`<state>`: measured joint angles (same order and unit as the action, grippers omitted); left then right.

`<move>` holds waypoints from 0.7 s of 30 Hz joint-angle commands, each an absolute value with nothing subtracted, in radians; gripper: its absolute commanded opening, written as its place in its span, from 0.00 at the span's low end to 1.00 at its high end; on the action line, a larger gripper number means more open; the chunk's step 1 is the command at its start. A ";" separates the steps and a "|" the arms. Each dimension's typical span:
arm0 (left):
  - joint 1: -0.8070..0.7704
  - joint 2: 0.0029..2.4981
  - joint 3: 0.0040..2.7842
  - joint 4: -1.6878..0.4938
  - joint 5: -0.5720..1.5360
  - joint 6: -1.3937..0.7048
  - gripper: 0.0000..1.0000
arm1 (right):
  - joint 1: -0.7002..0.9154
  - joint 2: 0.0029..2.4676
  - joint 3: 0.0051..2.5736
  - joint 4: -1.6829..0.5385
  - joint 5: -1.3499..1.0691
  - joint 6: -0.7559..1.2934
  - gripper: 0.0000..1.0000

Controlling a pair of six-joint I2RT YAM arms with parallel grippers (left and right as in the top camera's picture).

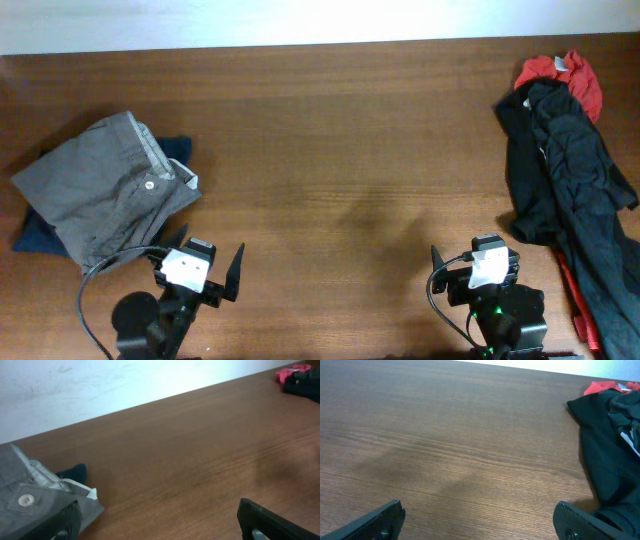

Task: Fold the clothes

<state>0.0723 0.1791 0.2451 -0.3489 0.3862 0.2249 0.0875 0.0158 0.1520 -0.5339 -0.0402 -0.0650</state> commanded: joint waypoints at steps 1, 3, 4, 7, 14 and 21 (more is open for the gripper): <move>0.070 0.110 0.174 -0.326 0.398 0.233 0.99 | 0.084 0.007 0.145 -0.534 -0.045 -0.071 0.99; 0.070 0.074 0.140 -0.321 0.397 0.233 0.99 | 0.084 0.007 0.145 -0.534 -0.045 -0.071 0.99; 0.070 0.057 0.122 -0.316 0.397 0.233 0.99 | 0.084 0.007 0.145 -0.534 -0.045 -0.071 0.99; 0.070 0.019 0.094 -0.290 0.393 0.234 0.99 | 0.084 0.007 0.145 -0.534 -0.045 -0.071 0.99; 0.066 0.005 0.084 -0.253 0.266 0.234 0.99 | 0.084 0.007 0.145 -0.534 -0.045 -0.071 0.99; 0.066 0.005 0.084 -0.255 0.254 0.234 0.99 | 0.084 0.007 0.145 -0.534 -0.045 -0.071 0.99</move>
<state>0.0711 0.0154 0.0952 -0.2600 0.2794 0.2245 0.0875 0.0158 0.1520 -0.5339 -0.0402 -0.0643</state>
